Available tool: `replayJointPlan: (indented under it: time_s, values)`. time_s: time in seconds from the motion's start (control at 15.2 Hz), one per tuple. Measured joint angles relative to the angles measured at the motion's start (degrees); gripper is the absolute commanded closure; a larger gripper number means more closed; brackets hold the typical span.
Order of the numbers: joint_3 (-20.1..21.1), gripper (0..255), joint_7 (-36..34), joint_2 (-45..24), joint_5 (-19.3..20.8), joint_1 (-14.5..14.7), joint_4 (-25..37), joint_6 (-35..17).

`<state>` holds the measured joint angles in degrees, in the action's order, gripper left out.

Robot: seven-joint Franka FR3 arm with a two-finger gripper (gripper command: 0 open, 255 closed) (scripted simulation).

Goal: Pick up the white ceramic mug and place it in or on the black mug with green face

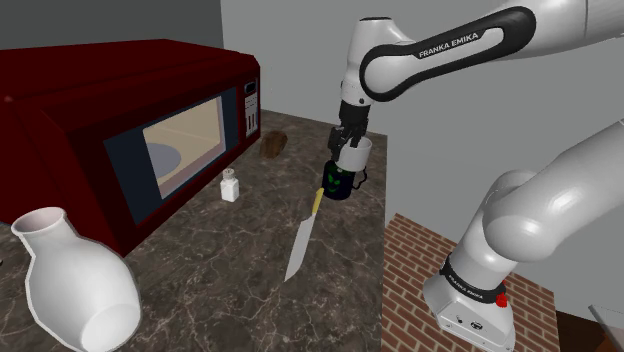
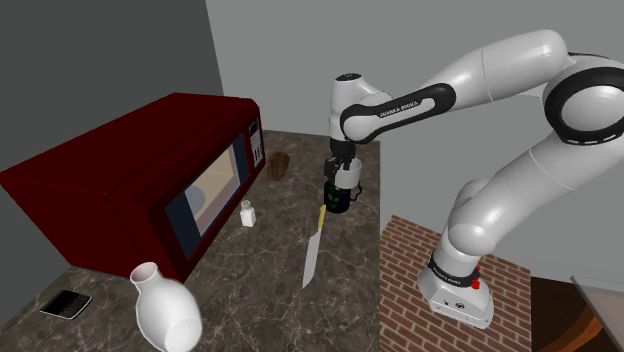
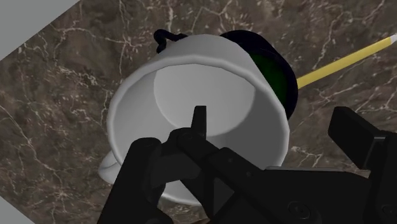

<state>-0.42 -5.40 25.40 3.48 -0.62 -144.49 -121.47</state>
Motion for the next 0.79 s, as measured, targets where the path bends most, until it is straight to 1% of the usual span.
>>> replayJointPlan:
  time_s: [0.13, 0.33, 0.4, 0.79]
  values:
    - [0.01, 0, 0.04, 0.28, -0.03, 0.01, 0.75, 0.99]
    - [0.21, 0, 0.08, 2.28, -0.27, 0.17, 3.94, 6.13]
    - [0.23, 0, 0.10, 2.36, -0.31, 0.19, 4.74, 7.02]
    - [0.25, 0, 0.13, 2.56, -0.33, 0.20, 5.37, 7.93]
